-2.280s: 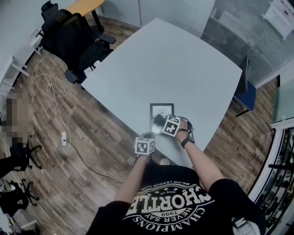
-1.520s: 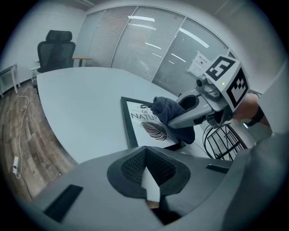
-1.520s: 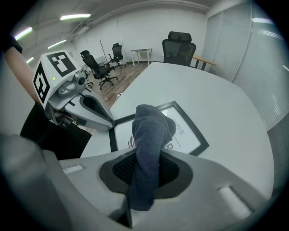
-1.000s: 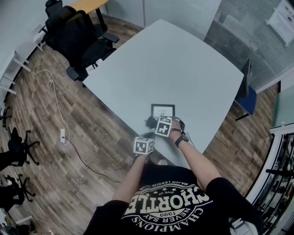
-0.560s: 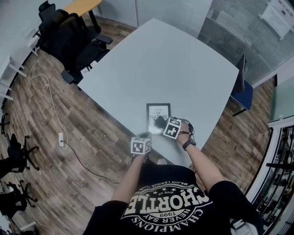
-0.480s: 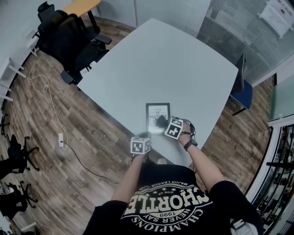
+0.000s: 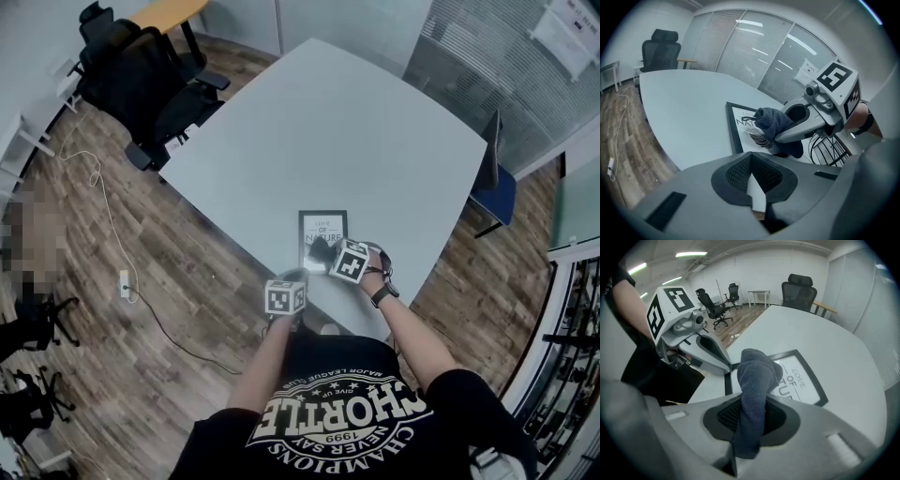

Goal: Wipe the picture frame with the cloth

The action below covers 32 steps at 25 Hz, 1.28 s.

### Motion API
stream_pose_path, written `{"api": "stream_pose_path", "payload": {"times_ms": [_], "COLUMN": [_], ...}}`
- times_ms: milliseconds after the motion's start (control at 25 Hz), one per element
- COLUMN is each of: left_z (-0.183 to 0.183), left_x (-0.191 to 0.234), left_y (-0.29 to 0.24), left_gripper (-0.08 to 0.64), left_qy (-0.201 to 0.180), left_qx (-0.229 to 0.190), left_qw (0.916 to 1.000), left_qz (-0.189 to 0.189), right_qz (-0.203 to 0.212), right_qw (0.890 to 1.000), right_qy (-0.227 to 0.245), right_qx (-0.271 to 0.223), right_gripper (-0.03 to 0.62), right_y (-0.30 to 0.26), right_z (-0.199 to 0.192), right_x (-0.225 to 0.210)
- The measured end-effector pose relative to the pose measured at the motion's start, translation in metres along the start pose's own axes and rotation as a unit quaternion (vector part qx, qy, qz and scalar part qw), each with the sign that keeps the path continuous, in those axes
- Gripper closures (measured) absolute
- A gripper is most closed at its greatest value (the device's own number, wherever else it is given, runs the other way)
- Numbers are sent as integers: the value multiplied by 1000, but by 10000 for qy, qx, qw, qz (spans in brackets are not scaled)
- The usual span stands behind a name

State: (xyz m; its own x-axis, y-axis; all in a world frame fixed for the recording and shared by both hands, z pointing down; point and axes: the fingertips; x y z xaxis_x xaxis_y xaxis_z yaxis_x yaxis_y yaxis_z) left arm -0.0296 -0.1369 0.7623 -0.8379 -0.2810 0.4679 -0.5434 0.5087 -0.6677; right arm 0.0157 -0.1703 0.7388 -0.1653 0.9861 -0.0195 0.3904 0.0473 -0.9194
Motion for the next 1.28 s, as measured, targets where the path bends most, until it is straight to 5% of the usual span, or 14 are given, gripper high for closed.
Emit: {"api": "stream_pose_path", "payload": {"times_ms": [400, 1080, 1280], "left_z": [-3, -5, -6], "left_x": [2, 5, 3], "left_y": [5, 3, 5], "left_gripper": [555, 555, 555], "left_qy": [214, 50, 361], "left_qx": [-176, -143, -249], "left_qw": [9994, 9999, 9990], "left_qz": [-200, 21, -34], "right_qz": [455, -245, -225], "right_qw": [9956, 9973, 9966], "right_qy": [802, -105, -199], "right_qx": [168, 684, 770], "right_gripper": [515, 515, 515], "right_y": [-44, 2, 4], "right_z": [44, -58, -60], "right_x": [24, 2, 3]}}
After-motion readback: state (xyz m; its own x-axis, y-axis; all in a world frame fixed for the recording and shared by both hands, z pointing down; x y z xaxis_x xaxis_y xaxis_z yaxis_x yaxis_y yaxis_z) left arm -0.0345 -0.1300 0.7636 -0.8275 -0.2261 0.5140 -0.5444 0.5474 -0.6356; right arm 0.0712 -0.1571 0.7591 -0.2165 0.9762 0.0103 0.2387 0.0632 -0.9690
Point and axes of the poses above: the fingertips, and each gripper's own axes: y backward along the fingers, x to its left, z out of its top, and after that the axes turned 1 degree about y, right-handed
